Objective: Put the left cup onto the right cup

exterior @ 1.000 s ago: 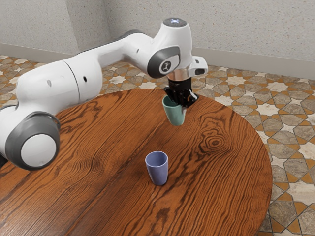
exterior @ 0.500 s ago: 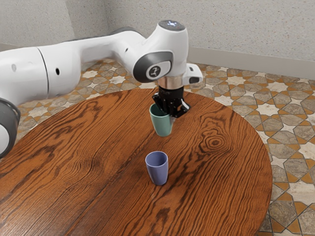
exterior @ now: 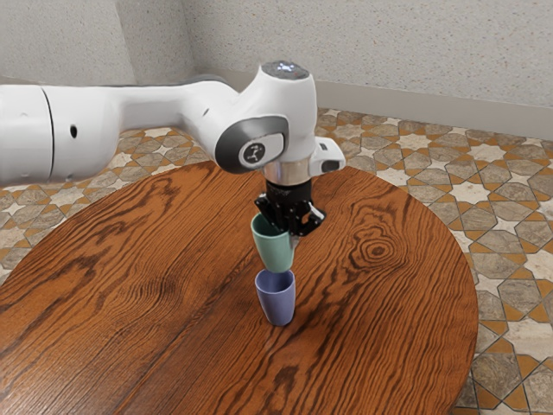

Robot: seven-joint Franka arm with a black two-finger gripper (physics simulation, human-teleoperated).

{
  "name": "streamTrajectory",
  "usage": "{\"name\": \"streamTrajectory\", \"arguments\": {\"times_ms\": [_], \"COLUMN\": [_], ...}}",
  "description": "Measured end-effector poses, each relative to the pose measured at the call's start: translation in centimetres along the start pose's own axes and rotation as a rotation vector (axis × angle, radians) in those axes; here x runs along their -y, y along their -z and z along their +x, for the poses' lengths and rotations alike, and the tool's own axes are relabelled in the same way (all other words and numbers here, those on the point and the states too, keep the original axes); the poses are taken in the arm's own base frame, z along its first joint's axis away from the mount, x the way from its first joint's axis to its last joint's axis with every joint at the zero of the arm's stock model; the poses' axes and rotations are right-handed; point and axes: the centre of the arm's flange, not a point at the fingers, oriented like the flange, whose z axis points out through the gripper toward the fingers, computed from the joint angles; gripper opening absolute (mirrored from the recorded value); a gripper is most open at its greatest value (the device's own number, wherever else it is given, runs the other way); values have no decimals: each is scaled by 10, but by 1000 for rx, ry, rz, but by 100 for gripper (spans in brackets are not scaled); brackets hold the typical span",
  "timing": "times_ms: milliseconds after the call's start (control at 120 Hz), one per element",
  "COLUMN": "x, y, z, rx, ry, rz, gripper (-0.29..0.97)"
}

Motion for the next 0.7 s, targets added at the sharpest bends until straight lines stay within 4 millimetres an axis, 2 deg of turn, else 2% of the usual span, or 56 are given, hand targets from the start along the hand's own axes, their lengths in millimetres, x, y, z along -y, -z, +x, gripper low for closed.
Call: {"name": "streamTrajectory", "arguments": {"times_ms": [167, 358, 500, 700], "x": [-4, 10, 11, 11], "y": [-6, -21, -27, -48], "z": [-2, -1, -3, -11], "rx": [-3, 18, 26, 52], "ry": [25, 72, 86, 102], "rz": [-19, -28, -30, -32], "gripper": [-10, -10, -10, -10]}}
